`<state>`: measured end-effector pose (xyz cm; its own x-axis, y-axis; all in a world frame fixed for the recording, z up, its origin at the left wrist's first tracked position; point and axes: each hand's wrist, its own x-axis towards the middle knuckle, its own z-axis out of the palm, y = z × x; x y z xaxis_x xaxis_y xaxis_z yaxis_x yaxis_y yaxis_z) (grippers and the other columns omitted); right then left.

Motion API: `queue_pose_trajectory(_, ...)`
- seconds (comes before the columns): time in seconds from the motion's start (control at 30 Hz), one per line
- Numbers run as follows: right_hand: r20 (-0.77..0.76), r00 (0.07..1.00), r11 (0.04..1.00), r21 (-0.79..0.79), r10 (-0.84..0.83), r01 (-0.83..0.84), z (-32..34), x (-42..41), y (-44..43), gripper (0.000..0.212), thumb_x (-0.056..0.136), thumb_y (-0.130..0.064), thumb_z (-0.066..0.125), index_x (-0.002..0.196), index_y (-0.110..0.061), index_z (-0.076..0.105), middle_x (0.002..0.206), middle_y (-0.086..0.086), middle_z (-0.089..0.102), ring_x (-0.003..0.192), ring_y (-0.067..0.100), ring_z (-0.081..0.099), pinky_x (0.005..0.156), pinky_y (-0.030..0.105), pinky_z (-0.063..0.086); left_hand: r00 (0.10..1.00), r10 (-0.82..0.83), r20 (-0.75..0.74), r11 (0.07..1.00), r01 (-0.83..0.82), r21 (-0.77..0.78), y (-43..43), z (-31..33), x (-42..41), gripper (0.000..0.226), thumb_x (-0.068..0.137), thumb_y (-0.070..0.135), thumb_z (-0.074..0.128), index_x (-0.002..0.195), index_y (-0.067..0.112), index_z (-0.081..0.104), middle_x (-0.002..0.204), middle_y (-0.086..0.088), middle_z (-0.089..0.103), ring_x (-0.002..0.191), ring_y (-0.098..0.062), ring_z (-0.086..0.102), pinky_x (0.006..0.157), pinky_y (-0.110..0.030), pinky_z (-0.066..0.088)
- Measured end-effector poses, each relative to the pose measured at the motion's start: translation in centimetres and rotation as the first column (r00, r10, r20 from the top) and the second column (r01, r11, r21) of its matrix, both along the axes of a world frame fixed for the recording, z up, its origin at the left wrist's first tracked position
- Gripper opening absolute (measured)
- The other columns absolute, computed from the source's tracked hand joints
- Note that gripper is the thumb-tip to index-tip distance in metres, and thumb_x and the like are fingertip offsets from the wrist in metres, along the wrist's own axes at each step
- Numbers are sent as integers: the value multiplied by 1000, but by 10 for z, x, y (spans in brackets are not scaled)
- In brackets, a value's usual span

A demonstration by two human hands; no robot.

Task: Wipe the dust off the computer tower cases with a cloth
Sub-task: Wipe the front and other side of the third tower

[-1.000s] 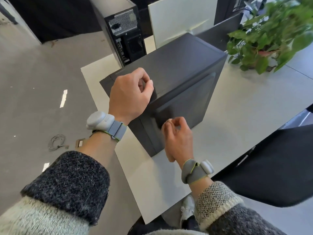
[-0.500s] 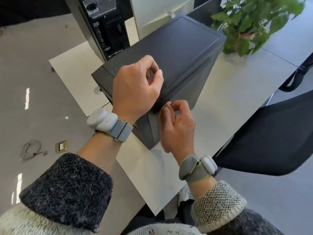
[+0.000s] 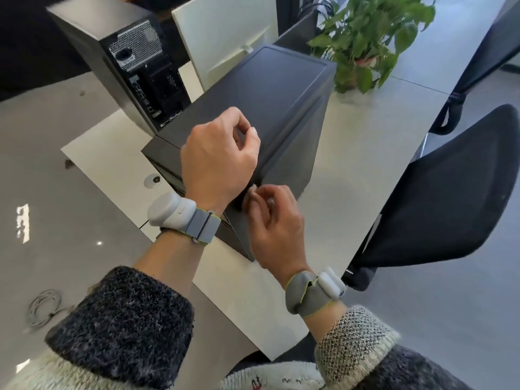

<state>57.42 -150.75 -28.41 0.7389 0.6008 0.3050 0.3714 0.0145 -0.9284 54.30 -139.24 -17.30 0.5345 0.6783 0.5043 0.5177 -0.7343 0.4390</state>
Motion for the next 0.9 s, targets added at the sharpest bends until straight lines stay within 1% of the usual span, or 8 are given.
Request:
queue_pose_trajectory(0.17,-236,970,948,-316,-51,-27,-50,-6,-8,7,101,-23,67,94,-26,66,92,-7,68,85,12,65,72,13,44,1000,-3,-12,1000,3,3,-1,0,0,18,98,38,59,91,23,67,68,17,56,66,-10,60,67,-37,59)
queue_pose_trajectory(0.23,-232,970,966,-259,-71,8,-37,-8,-9,7,102,-26,66,95,-25,66,92,-6,69,86,10,65,72,15,44,999,-10,-33,1000,10,9,-1,-2,3,19,97,38,59,90,23,67,64,19,52,65,-11,58,67,-33,55)
queue_pose_trajectory(0.33,-144,989,999,4,-39,40,4,-19,-6,3,103,-18,65,101,-16,65,98,-1,68,90,8,64,77,12,44,1000,5,-25,1000,-5,12,0,-1,2,18,96,37,59,87,23,66,61,22,49,62,-8,52,64,-27,44)
queue_pose_trajectory(0.4,-138,990,997,72,-13,23,6,-29,-2,3,103,-15,63,105,-17,62,101,3,65,91,10,64,79,17,48,1000,4,-25,1000,-4,12,1,-1,1,17,96,36,60,87,23,66,61,22,49,61,-8,52,64,-25,41)
queue_pose_trajectory(0.5,-264,963,995,-94,-45,21,-35,-39,0,10,104,-20,57,99,-28,53,96,5,63,88,18,62,78,39,52,1000,-4,-29,1000,4,3,0,-2,0,17,97,36,60,88,23,66,63,21,51,63,-11,56,63,-29,48)
queue_pose_trajectory(0.6,-348,935,965,-259,-64,-30,-51,-38,-2,14,103,-25,53,91,-30,48,94,1,65,88,14,60,78,35,46,1000,-13,-28,1000,13,-1,0,-1,0,19,98,37,59,90,23,67,66,19,54,65,-12,60,66,-33,56)
queue_pose_trajectory(0.8,-281,960,997,80,5,18,-21,-49,5,2,105,-27,56,103,-27,55,99,5,67,88,22,66,75,36,54,999,-17,-31,1000,17,5,1,-1,1,20,97,37,58,89,22,67,66,18,56,64,-11,61,65,-34,56)
queue_pose_trajectory(0.9,-377,923,996,-56,-80,64,-57,-48,6,10,105,-24,57,97,-30,54,92,5,67,82,25,65,70,38,52,999,-21,-39,1000,21,21,1,-1,1,20,98,37,58,90,22,67,70,15,60,65,-11,61,65,-30,56)
